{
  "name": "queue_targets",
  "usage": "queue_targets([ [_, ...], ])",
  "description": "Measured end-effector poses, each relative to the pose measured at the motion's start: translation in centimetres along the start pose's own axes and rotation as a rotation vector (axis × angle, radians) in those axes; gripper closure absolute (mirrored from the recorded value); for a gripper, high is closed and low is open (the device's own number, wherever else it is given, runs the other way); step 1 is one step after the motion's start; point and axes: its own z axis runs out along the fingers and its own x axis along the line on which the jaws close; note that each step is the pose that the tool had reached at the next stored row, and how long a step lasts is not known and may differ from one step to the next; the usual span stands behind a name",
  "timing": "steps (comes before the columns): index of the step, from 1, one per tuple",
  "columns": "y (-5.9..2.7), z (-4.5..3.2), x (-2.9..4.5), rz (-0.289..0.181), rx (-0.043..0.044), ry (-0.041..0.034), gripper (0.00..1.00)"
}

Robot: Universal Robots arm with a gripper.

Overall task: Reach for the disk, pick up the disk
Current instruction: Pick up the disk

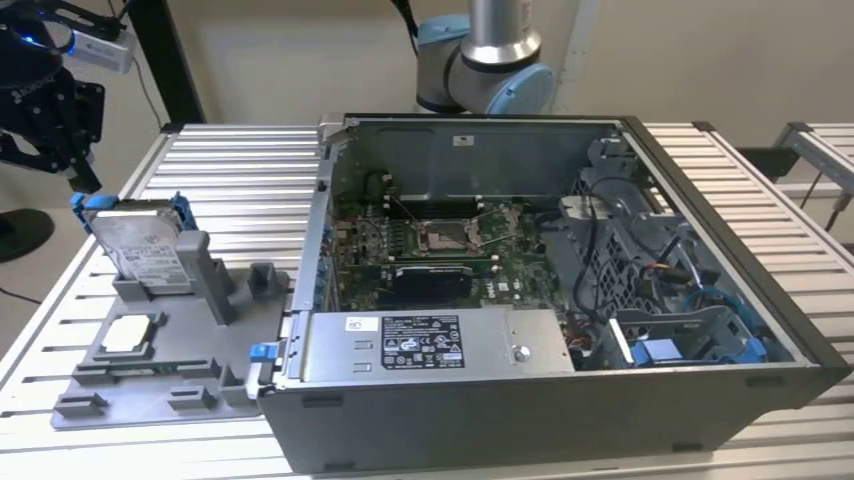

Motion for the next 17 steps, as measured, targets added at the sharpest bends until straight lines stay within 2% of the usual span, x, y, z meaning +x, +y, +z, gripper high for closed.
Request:
queue_targets([
  [8, -0.01, 0.0, 0.0, -0.104, -0.0022, 0.0007, 1.0],
  [17, -0.06, 0.0, -0.02, -0.199, -0.0041, 0.0014, 1.0],
])
